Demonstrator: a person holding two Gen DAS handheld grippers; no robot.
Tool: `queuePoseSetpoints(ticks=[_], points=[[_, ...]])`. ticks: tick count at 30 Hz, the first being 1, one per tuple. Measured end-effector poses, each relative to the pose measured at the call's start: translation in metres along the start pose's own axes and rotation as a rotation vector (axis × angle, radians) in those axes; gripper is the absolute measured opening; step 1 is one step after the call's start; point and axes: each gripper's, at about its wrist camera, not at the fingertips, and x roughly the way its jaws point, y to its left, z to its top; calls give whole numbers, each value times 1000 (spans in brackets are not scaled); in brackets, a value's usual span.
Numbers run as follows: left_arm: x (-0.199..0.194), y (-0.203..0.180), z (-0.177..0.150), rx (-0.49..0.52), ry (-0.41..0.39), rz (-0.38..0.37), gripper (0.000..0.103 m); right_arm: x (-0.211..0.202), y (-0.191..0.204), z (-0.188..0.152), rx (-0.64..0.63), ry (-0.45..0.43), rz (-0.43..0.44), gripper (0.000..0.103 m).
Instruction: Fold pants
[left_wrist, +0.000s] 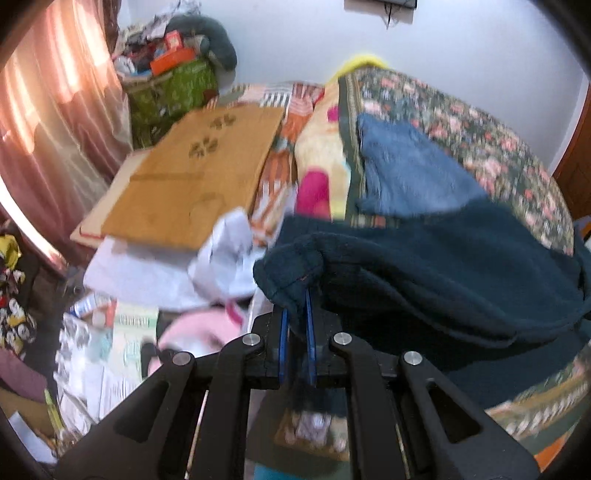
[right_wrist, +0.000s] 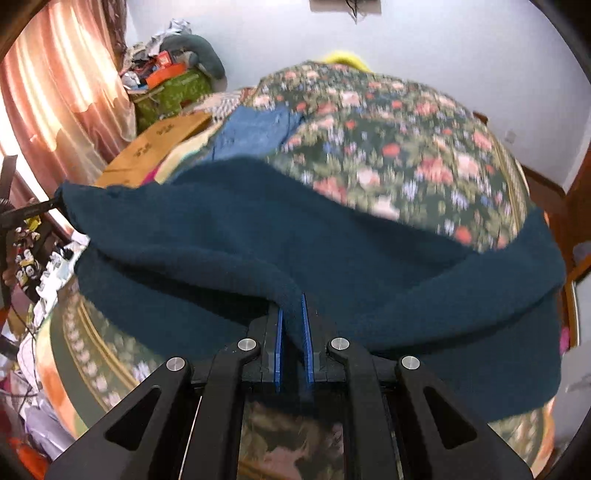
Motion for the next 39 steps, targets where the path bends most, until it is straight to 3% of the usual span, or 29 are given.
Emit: queuePoseSetpoints(ticks=[5,10,11,12,13,14,15,16,19,24,27,31,35,39], points=[[1,-4,-23,7,54,23,11,6,-2,-22,33,45,9,12],[-24,-9,-20,72,23,100,14,-13,-8,-22,59,44,41,15],[-27,-10,-18,73,20,101,27,-17,-11,-22,67,42,41,18],[-32,-9,-14,66,11,102,49,-23,-18,-21,82,40,29,24],[-36,-11,-10,56,-6,105,60,-26,-24,-20,95,39,16,31],[-40,-13,-6,46,-28,106,72,-31,-32,-19,112,34,2,47],[-43,-17,-1,41,-51,101,73,-39,-44,-18,140,15,-25,55],[-45,-24,5,47,-59,93,72,-45,-56,-16,162,-9,-52,56],[-42,-49,25,72,-59,61,73,-58,-93,-9,225,-35,-143,56],[-27,-103,58,112,-61,-20,83,-69,-157,14,306,-68,-227,57],[-11,-136,80,128,-53,-65,83,-66,-192,28,346,-85,-274,56],[15,-170,106,133,-19,-106,83,-44,-242,47,392,-81,-319,56],[42,-193,124,157,-7,-93,83,-10,-285,62,428,-41,-329,55],[66,-210,128,196,0,-62,83,31,-320,73,470,17,-330,40]])
